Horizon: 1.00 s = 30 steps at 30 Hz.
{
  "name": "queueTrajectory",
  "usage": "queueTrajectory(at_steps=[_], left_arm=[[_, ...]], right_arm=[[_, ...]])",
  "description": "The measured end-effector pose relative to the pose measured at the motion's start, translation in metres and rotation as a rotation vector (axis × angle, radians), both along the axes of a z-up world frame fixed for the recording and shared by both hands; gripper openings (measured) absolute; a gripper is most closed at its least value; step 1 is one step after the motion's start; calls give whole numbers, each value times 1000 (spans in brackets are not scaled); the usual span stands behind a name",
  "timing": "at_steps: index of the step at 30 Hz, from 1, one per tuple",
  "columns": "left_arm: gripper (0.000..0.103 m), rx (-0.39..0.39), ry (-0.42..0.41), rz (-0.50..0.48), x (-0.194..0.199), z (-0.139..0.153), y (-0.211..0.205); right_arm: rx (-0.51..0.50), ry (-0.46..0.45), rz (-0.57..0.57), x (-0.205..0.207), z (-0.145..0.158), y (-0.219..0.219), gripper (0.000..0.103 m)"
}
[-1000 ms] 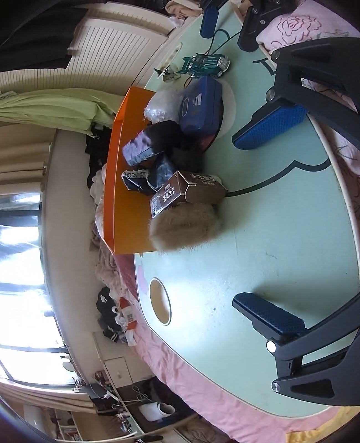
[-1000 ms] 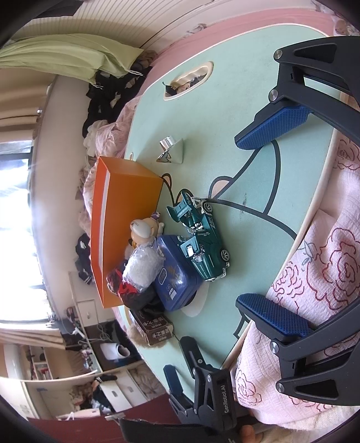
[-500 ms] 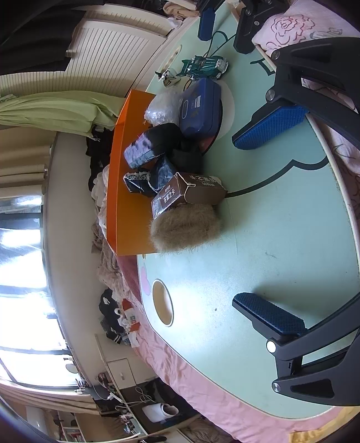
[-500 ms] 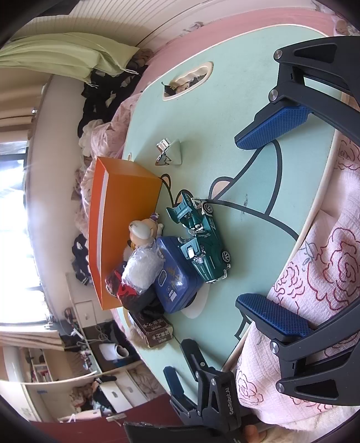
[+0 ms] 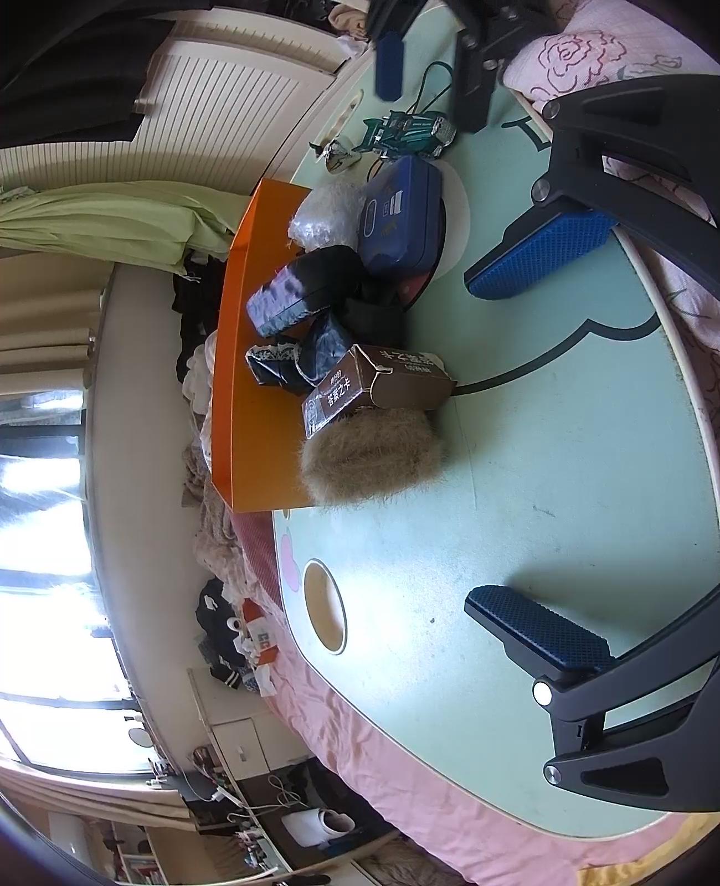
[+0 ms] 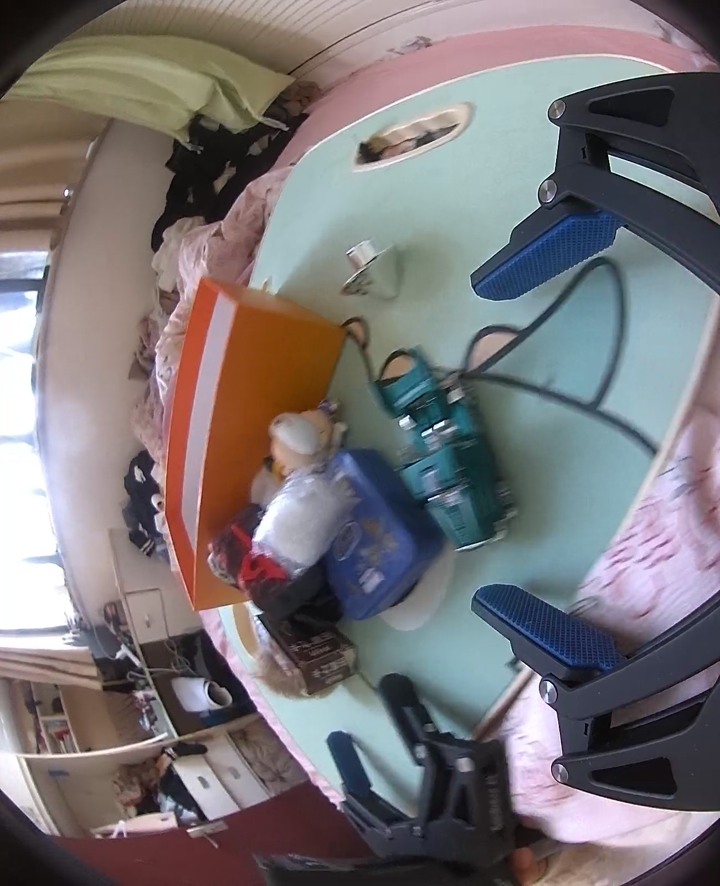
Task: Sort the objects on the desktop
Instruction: 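Move the right gripper toward the green toy car, then grasp the green toy car with the right gripper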
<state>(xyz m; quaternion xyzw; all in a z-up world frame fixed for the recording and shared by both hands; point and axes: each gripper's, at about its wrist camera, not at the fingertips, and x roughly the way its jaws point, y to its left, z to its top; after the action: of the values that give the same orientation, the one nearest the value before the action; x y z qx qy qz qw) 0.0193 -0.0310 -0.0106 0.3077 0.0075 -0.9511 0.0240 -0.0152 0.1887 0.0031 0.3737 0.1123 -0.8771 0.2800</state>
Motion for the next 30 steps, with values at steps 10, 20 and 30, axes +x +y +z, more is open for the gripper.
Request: queueTrajectory(at_steps=[10, 20, 30], left_arm=[[103, 1, -1, 1, 0, 0, 0], [103, 5, -3, -4, -1, 1, 1], [103, 71, 58, 14, 9, 8, -7]], right_arm=[[23, -24, 8, -27, 3, -27, 95], [-76, 10, 8, -12, 4, -16, 51], [-124, 115, -35, 4, 15, -3, 51]])
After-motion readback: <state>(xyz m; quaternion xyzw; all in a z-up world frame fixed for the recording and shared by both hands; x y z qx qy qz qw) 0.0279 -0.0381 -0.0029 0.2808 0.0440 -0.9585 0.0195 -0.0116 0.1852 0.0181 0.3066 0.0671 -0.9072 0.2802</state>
